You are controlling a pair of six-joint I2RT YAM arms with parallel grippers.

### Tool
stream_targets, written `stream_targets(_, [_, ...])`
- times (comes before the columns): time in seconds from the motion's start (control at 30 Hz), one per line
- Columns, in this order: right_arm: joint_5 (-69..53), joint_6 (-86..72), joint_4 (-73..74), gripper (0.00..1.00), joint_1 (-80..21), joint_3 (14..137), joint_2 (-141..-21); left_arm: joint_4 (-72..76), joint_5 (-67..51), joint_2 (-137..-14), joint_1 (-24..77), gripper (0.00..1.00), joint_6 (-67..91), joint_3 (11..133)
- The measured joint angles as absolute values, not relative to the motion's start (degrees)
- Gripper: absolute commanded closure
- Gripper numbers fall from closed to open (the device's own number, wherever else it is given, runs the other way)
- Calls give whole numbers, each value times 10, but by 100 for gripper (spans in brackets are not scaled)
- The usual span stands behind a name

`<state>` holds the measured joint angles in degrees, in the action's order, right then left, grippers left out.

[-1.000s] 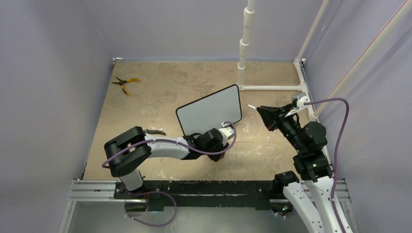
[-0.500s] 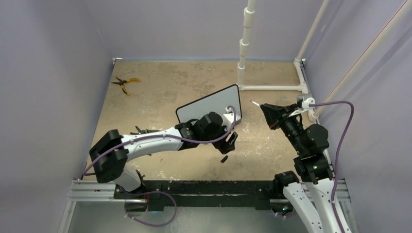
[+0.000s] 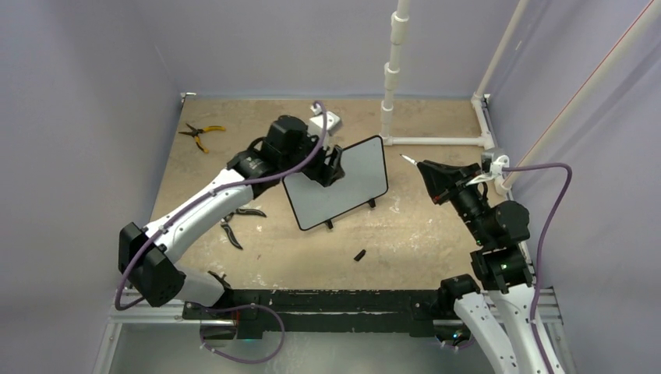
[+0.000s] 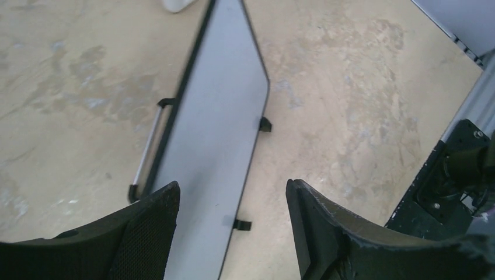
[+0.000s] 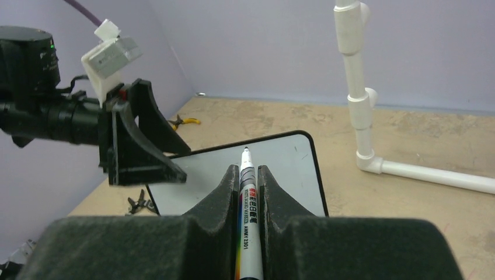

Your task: Write a sentence on the whiteboard

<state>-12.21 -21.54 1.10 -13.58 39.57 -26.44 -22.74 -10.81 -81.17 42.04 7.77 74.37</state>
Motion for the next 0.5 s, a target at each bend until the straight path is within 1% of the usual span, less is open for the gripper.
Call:
stream_targets(0.13, [-155,-216,-15,100,-136,390,-287,-239,-157,-790,324,34,85,743])
stream_targets(0.3, [-218,-215,-49,100,-136,390,-361,-227,-217,-740,199,33,102,734])
stream_targets(0.5, [-274,-223,-91,100,-145,390,-436,-208,-254,-684,170,34,104,681])
